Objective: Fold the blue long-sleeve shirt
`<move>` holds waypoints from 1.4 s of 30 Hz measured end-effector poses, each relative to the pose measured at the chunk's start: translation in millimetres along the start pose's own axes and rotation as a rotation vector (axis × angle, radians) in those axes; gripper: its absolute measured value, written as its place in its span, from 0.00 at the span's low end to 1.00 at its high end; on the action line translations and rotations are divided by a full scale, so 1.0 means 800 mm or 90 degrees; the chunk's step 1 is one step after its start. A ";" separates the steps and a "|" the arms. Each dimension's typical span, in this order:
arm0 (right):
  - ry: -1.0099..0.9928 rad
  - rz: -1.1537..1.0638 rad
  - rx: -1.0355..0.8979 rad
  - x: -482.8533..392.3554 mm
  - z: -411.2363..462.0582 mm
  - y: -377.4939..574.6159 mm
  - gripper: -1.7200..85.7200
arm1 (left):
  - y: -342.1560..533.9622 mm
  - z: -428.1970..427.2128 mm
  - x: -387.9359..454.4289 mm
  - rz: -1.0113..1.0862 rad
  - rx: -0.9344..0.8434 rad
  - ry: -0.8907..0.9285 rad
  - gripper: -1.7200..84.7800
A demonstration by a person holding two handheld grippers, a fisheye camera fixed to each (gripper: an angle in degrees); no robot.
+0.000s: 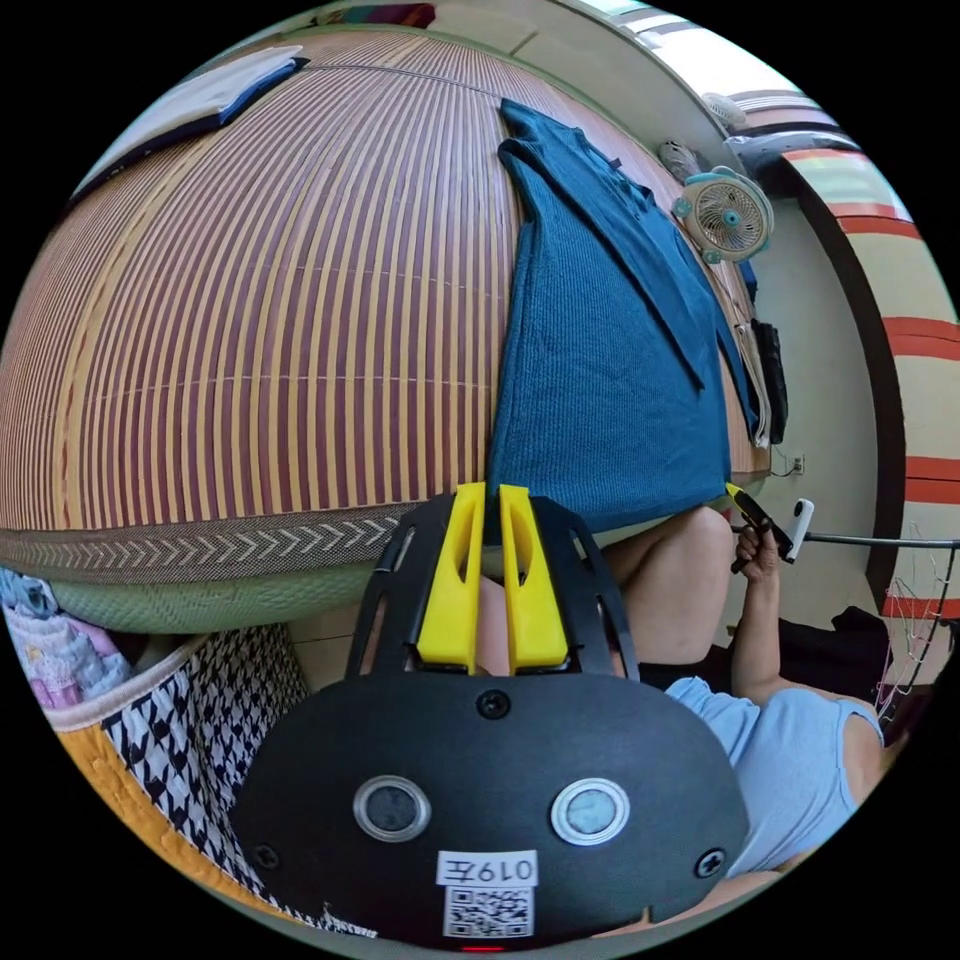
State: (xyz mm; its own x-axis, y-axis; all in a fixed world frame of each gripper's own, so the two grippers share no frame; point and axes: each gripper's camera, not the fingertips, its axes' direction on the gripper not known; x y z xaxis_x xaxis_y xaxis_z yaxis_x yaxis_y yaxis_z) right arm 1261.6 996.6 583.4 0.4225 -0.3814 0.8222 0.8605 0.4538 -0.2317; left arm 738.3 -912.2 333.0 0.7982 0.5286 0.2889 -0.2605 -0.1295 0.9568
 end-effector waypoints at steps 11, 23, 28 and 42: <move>0.202 -0.011 0.105 -0.036 -0.016 0.042 0.06 | 0.058 0.031 0.016 -0.002 0.087 -0.036 0.03; 0.607 -0.047 0.234 -0.092 0.082 0.043 0.06 | 0.018 0.151 0.239 0.290 0.221 -0.147 0.03; 0.566 -0.066 0.180 -0.092 0.131 0.042 0.02 | -0.007 0.243 0.373 0.469 0.202 -0.113 0.03; 0.341 0.256 0.398 0.045 0.010 0.035 0.09 | -0.017 0.422 0.491 0.561 0.130 0.019 0.03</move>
State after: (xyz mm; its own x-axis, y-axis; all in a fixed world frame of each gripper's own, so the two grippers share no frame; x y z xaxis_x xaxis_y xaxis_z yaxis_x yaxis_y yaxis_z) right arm 1298.7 1001.7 610.9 0.8668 -0.3518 0.3533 0.3751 0.9270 0.0027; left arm 1238.4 -985.8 445.1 0.3397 0.1878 0.9216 -0.6674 -0.6423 0.3769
